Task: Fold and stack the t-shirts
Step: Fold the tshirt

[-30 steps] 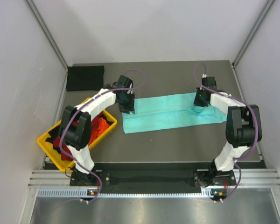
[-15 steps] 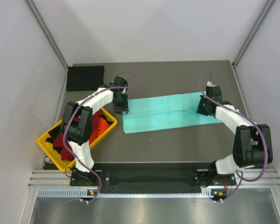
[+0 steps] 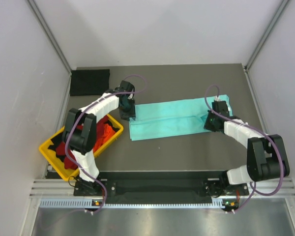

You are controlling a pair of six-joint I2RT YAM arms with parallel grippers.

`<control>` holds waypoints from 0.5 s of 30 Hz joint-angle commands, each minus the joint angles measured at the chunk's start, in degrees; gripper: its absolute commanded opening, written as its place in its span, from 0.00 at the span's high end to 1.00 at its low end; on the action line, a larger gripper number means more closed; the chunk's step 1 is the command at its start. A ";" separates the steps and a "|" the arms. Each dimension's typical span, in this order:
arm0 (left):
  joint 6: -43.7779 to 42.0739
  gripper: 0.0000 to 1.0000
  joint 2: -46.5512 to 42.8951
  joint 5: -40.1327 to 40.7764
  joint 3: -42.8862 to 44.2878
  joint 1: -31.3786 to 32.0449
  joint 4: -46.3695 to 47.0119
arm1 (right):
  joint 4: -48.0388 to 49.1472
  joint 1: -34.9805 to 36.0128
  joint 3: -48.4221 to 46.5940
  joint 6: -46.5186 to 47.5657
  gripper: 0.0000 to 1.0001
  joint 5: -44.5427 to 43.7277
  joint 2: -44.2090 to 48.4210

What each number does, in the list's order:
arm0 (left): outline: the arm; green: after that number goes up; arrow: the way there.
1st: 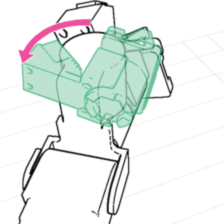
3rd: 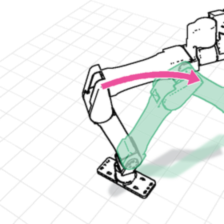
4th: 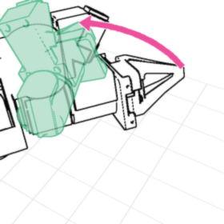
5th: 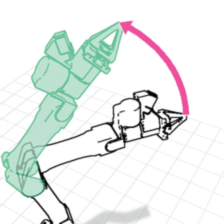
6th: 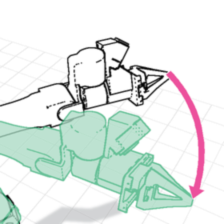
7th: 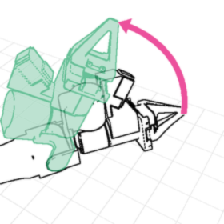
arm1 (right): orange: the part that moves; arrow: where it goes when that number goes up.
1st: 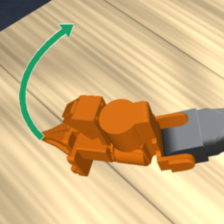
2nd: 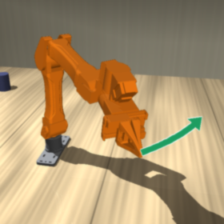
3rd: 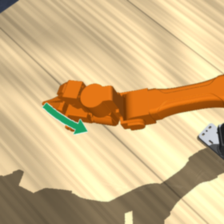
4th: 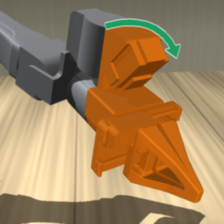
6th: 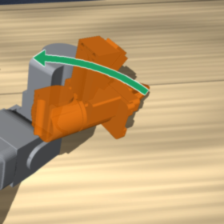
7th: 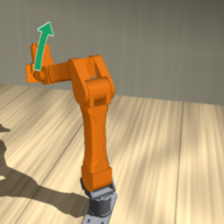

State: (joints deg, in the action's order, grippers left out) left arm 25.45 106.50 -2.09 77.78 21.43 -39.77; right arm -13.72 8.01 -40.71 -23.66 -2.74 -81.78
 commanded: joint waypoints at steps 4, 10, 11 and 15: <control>0.48 0.60 -1.73 -0.28 0.53 0.19 1.54 | 1.33 2.27 1.77 -4.99 1.00 -4.64 4.25; 0.21 0.60 -3.22 -8.34 2.37 2.21 6.18 | -2.98 1.31 -3.93 -4.03 0.98 -7.98 7.60; 1.43 0.60 -4.18 -9.94 2.64 2.73 7.24 | -3.33 0.61 -6.12 -3.68 0.97 -8.15 7.51; 7.58 0.61 -6.39 -18.82 1.68 5.46 17.68 | -2.99 -3.78 -12.10 -1.48 0.94 -6.58 3.48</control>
State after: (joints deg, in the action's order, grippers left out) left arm 28.03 105.45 -11.92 77.91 24.86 -33.30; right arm -17.96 7.16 -46.63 -26.83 -8.34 -76.73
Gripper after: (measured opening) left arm 0.395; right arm 0.055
